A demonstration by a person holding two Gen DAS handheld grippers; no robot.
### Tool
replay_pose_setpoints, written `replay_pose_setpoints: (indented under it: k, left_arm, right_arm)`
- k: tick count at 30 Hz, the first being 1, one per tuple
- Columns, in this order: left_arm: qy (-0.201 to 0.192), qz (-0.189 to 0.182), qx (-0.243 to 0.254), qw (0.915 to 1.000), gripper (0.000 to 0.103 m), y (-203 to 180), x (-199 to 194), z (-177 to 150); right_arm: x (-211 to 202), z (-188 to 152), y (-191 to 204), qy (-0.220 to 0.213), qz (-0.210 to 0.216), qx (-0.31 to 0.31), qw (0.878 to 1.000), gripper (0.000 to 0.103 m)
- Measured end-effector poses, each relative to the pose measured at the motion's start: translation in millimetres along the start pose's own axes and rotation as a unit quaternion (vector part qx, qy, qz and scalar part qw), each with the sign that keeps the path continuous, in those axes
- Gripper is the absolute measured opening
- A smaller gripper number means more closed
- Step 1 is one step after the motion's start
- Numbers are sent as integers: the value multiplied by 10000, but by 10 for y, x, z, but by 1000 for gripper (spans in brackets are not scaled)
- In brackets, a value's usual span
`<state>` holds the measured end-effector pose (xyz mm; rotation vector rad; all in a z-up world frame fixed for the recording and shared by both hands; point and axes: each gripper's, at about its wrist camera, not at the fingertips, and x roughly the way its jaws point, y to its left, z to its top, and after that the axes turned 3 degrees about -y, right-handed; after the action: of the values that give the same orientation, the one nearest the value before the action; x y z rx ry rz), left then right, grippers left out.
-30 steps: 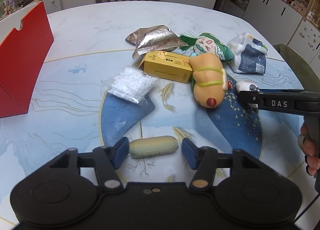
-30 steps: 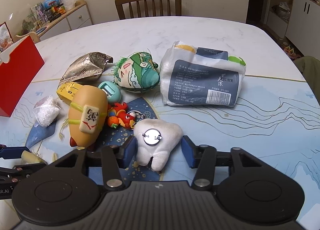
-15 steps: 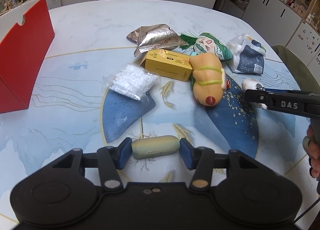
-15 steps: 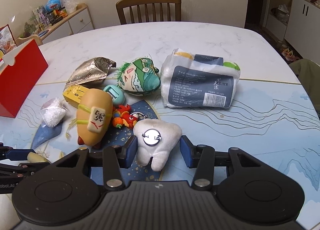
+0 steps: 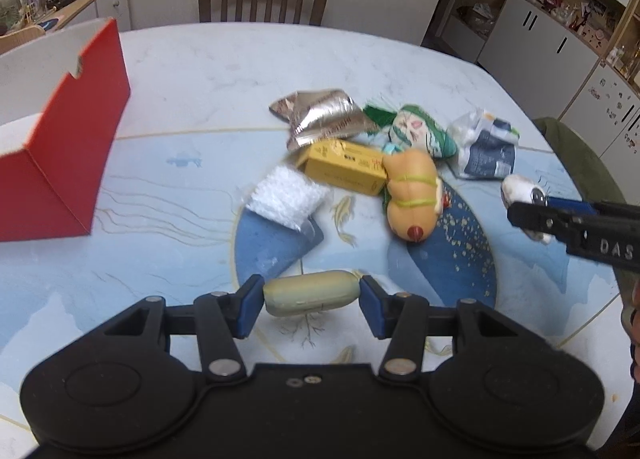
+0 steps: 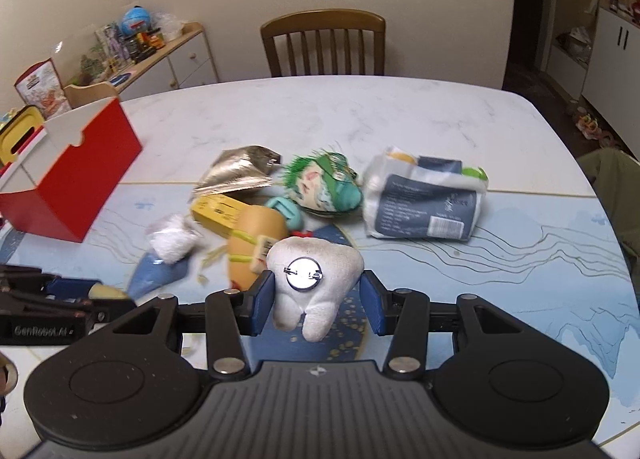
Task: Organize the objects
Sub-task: 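Carry the cylinder with left tool while right tool carries the tooth plush to the box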
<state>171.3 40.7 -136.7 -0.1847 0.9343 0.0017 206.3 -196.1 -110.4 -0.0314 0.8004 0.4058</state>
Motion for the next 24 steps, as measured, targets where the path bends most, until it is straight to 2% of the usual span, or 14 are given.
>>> replay_pose_setpoints:
  k: [10,24]
  left_arm:
    - [-217,-26,-148,9997,51,302,-341,253]
    - [-673,53,-285,9973,51,1093,-793,613]
  right_arm:
    - [-284,240,520,-159,334,-278,9989,46]
    - [-321,637,1483,-363,786,-654,9941,46]
